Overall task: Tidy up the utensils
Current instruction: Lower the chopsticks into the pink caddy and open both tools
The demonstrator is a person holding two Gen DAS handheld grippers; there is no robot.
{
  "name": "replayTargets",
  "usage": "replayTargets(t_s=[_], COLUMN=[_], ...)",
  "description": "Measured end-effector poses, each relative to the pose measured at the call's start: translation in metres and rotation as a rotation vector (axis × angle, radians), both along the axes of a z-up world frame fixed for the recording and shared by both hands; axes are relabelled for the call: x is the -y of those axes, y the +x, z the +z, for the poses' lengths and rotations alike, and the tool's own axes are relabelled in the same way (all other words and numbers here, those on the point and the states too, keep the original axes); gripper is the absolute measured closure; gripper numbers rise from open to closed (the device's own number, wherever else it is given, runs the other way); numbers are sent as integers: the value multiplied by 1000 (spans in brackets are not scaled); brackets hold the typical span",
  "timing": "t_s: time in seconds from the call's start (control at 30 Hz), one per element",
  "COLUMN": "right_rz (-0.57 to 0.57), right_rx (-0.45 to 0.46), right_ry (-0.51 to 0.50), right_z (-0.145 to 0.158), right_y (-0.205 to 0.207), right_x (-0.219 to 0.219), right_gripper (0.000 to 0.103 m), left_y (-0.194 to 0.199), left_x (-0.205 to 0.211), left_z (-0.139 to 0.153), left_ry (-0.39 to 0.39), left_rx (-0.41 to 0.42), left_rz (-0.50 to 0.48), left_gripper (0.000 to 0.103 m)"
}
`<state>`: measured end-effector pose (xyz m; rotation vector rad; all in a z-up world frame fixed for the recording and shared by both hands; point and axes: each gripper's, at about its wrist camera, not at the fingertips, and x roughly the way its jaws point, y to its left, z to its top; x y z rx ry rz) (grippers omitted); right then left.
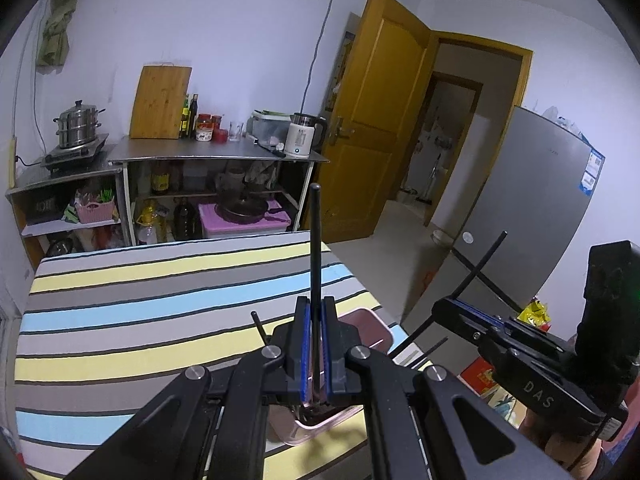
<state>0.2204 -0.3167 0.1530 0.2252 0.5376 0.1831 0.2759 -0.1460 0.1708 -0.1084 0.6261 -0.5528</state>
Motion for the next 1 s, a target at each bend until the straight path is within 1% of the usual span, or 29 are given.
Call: replayTargets(t_s=[0.33,0.67,0.77,0.9,1.0], right_rz=[1,19,27,25,29], right_rx=[-33,-78,-103,-104,-92], right_ry=[-16,-40,-25,-27,-36], right_z=[-15,-37,-42,-41,-37], right_y=[13,18,21,19,17], right_x=[-4,-10,-8,-7,-8], right_gripper=[97,97,97,96,96], left_y=[9,14,12,10,6], left_x=[7,14,15,14,11], left_z=[-23,-45,-47,-47,-42], left_ry=[18,44,47,51,54], left_rx=[-30,-72,-69,-64,-45], left_rz=[-21,-55,-57,-55,-46], left_gripper=[98,97,97,97,97])
